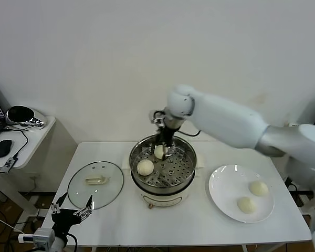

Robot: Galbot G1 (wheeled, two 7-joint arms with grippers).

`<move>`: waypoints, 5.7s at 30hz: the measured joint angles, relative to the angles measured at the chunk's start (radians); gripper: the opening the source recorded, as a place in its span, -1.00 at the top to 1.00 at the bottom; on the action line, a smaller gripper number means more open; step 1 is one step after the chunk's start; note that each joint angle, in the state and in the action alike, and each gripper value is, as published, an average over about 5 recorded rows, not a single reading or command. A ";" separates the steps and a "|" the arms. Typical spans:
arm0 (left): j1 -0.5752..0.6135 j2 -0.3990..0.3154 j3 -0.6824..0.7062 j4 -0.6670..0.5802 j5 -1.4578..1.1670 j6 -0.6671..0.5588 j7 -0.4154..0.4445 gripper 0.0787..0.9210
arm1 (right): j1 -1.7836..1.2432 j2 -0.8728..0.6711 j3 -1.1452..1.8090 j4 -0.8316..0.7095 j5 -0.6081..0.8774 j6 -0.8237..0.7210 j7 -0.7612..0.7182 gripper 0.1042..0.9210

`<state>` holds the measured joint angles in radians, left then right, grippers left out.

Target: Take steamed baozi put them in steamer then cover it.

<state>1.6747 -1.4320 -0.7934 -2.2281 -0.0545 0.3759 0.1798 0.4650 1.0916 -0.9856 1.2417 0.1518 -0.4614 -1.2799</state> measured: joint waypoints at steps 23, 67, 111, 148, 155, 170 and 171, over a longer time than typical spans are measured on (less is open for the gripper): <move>0.009 0.002 0.014 -0.012 -0.015 0.025 -0.001 -0.77 | -0.164 -0.525 0.142 0.273 -0.158 0.088 -0.067 -0.76; 0.011 -0.002 0.018 0.031 0.018 0.028 0.002 -0.77 | -0.827 -0.566 0.539 0.223 -0.481 0.179 -0.015 -0.76; 0.017 -0.010 0.023 0.023 0.026 0.027 0.001 -0.77 | -0.819 -0.559 0.544 0.182 -0.431 0.149 0.041 -0.05; 0.003 -0.020 -0.018 -0.023 0.000 0.021 -0.017 -0.77 | 0.096 -0.052 -0.061 0.020 -0.061 0.718 -0.027 -0.05; 0.007 -0.033 -0.025 -0.030 -0.010 0.021 -0.017 -0.77 | 0.090 0.037 -0.091 0.042 -0.161 0.927 -0.006 -0.07; -0.007 -0.036 -0.032 -0.017 -0.018 0.023 -0.016 -0.77 | 0.008 0.082 -0.112 0.140 -0.416 1.188 0.045 -0.07; -0.008 -0.036 -0.032 -0.015 -0.018 0.023 -0.016 -0.77 | 0.003 0.081 -0.115 0.147 -0.423 1.197 0.045 -0.07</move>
<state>1.6665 -1.4679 -0.8249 -2.2429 -0.0720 0.3987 0.1640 0.4681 1.1730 -1.1006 1.3886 -0.2713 0.7354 -1.2345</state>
